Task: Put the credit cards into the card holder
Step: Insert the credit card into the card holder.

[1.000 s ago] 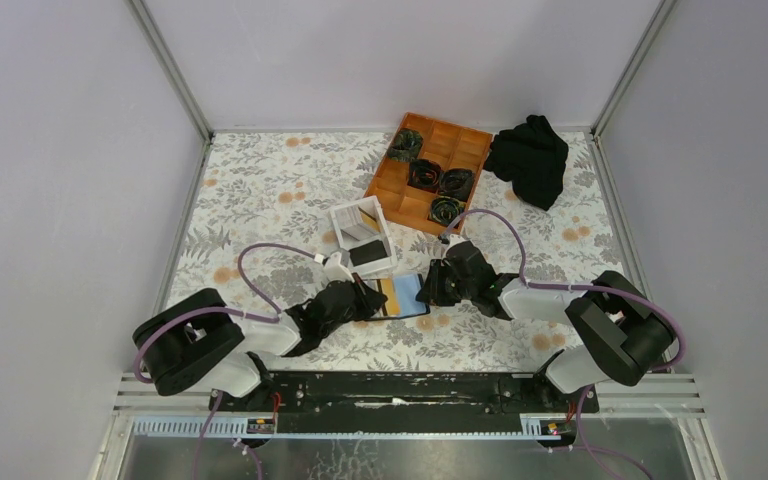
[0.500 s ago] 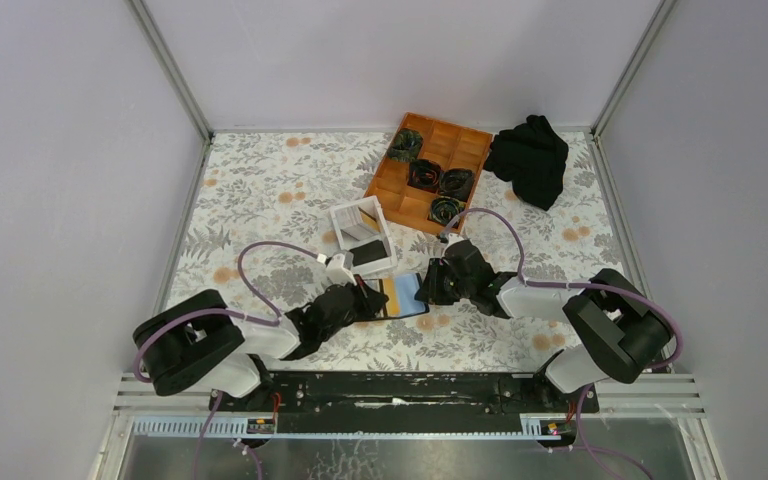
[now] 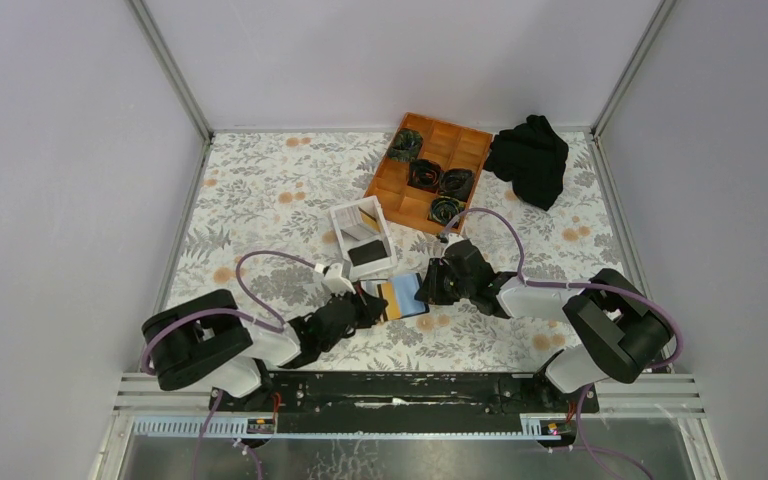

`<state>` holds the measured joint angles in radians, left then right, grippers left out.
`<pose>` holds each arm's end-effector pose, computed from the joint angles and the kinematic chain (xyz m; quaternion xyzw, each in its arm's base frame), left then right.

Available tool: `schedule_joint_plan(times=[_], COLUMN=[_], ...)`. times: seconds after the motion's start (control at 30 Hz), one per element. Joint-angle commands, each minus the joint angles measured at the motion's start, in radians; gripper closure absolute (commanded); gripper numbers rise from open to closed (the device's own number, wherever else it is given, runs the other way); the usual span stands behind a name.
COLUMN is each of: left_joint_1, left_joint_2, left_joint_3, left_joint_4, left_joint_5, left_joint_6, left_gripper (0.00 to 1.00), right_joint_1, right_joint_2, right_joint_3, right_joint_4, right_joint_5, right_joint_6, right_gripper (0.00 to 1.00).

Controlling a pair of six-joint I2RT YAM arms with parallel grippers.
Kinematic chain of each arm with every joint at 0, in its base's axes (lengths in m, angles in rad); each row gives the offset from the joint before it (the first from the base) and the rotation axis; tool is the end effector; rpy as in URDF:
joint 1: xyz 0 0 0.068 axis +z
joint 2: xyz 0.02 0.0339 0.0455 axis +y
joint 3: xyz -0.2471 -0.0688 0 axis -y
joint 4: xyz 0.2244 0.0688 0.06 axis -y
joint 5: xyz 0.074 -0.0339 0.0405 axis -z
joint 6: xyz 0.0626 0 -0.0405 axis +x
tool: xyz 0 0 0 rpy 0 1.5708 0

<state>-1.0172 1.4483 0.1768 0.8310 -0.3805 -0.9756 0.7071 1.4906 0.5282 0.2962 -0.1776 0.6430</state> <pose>0.1422 -0.1858 0.1057 -0.0840 0.8312 -0.3547 0.4198 0.2090 0.1931 0.1262 -0.0674 0.8942 0.3343 0.2900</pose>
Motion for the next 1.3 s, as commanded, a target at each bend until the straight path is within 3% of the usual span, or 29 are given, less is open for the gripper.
schedule_joint_plan(times=[0.0, 0.37, 0.77, 1.27], left_joint_1=[-0.012, -0.011, -0.002, 0.009], left_joint_2=[0.043, 0.064, -0.03, 0.032], left_joint_3=[-0.009, 0.048, 0.042, 0.031], left_joint_4=[-0.072, -0.185, -0.288, -0.176], left_joint_5=[-0.069, -0.121, -0.173, -0.148], left_joint_6=[-0.028, -0.088, -0.097, -0.104], left_gripper=[1.0, 1.0, 1.0, 1.0], right_joint_1=[0.011, 0.01, 0.011, 0.011], right_joint_2=[0.016, 0.023, 0.033, 0.041], right_joint_3=[0.013, 0.016, 0.016, 0.021], right_joint_4=[-0.047, -0.047, -0.045, -0.05], right_joint_5=[0.024, 0.023, 0.021, 0.019], right_joint_6=[-0.025, -0.028, -0.029, -0.036], right_gripper=[0.78, 0.78, 0.78, 0.78])
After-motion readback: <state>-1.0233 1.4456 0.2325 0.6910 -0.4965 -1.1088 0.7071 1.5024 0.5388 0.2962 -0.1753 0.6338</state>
